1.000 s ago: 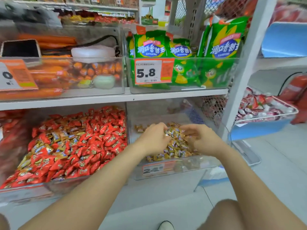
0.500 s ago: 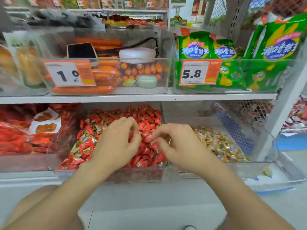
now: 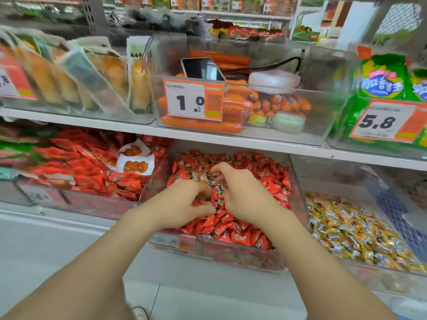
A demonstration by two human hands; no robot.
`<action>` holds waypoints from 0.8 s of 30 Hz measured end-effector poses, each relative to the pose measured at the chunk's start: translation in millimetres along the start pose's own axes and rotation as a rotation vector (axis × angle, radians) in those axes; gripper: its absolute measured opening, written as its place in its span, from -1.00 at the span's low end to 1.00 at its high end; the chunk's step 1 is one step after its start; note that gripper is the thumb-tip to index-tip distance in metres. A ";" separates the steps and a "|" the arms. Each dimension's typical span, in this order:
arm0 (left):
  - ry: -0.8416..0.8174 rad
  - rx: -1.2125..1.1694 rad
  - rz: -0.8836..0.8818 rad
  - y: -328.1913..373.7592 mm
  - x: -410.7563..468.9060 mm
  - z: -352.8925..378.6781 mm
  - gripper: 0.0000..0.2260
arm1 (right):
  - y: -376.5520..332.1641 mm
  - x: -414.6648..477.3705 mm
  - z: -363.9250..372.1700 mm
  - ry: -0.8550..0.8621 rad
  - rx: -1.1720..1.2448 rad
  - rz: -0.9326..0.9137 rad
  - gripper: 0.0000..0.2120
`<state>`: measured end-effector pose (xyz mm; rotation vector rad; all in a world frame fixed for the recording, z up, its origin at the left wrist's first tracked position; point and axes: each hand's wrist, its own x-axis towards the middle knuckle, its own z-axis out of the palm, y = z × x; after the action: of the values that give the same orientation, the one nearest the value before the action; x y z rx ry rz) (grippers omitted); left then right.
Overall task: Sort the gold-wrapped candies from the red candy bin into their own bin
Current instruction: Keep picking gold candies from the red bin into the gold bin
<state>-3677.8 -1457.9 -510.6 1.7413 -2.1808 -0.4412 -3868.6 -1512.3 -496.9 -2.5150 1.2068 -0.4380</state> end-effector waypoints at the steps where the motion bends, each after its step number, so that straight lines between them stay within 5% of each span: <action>1: -0.012 0.018 0.010 0.2 2.5 0.4 -0.67 | 4.2 4.2 1.6 -0.044 -0.021 0.020 -0.39; 8: 0.005 0.103 0.001 -2.0 10.9 0.6 -0.86 | 17.5 15.6 -0.8 -0.146 -0.192 -0.046 -0.44; 17: 0.069 -0.019 -0.028 -2.4 11.4 -6.5 -0.85 | 21.3 -2.1 -20.3 0.014 0.055 -0.057 -0.58; 24: 0.176 -0.165 -0.104 -0.4 15.4 -8.1 -0.86 | 20.2 -22.2 -31.8 -0.079 0.087 -0.036 -0.70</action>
<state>-3677.2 -1473.4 -502.6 1.7381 -1.8847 -0.4601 -3908.6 -1511.5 -479.5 -2.4592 1.0913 -0.3880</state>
